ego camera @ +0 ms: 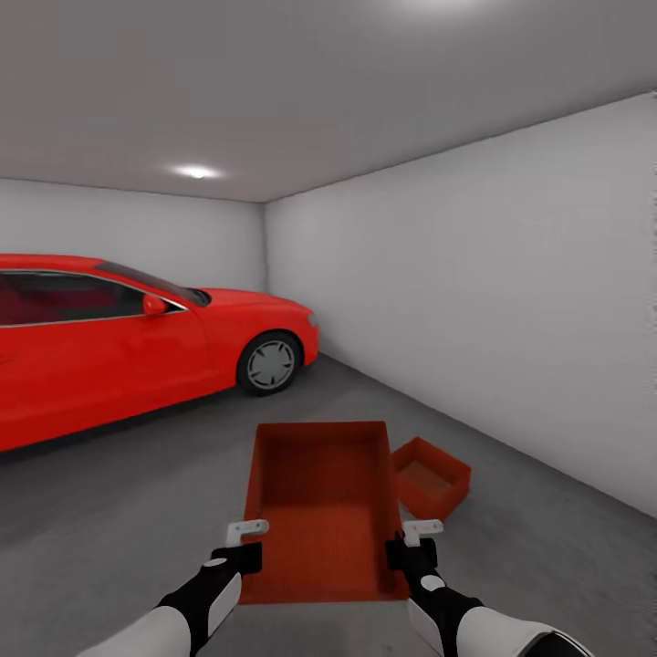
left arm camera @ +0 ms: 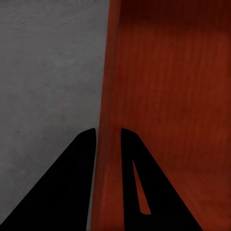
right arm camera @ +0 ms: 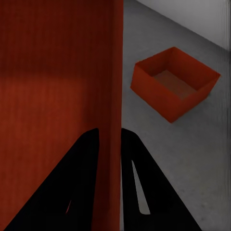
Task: Move the two storage containers from the living room to the garage. In the garage, place one container on the floor and stack the other container on top of it (either order is fine).
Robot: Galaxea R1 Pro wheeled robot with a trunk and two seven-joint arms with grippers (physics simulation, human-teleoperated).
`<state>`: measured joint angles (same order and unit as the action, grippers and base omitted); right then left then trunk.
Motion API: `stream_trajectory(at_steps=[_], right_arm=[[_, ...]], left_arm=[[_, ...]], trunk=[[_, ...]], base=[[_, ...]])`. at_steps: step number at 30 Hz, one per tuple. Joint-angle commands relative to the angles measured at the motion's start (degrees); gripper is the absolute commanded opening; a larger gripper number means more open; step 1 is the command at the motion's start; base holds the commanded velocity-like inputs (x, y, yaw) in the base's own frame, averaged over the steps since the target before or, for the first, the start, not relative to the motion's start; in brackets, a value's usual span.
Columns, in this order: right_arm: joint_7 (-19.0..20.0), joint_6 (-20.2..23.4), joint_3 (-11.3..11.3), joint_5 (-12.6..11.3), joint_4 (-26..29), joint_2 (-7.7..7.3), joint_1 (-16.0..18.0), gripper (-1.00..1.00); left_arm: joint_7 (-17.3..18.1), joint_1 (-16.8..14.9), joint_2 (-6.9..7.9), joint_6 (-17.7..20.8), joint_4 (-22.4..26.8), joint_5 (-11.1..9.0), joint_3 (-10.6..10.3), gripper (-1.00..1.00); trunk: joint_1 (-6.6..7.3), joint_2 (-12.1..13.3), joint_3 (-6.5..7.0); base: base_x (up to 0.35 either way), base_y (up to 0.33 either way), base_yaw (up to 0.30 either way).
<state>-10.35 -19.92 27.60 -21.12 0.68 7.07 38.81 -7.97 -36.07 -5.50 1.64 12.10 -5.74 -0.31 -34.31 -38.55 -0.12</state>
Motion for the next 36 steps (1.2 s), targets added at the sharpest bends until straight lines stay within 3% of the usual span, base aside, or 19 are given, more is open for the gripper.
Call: stream_trajectory(at_steps=[1, 36], right_arm=[[0.1, 0.1, -3.4, 0.5, 0.0, 0.05, 0.0, -1.00], [0.1, 0.1, -3.4, 0.5, 0.0, 0.05, 0.0, -1.00]], left_arm=[[-0.6, 0.0, 0.49, 0.2, 0.3, 0.3, 0.5, -1.00], [-0.6, 0.0, 0.49, 0.2, 0.3, 0.2, 0.5, -1.00]], trunk=[[-0.04, 0.0, -0.01], [-0.04, 0.0, -0.01]], base=[[0.305, 0.215, -0.284], [0.304, 0.216, -0.284]])
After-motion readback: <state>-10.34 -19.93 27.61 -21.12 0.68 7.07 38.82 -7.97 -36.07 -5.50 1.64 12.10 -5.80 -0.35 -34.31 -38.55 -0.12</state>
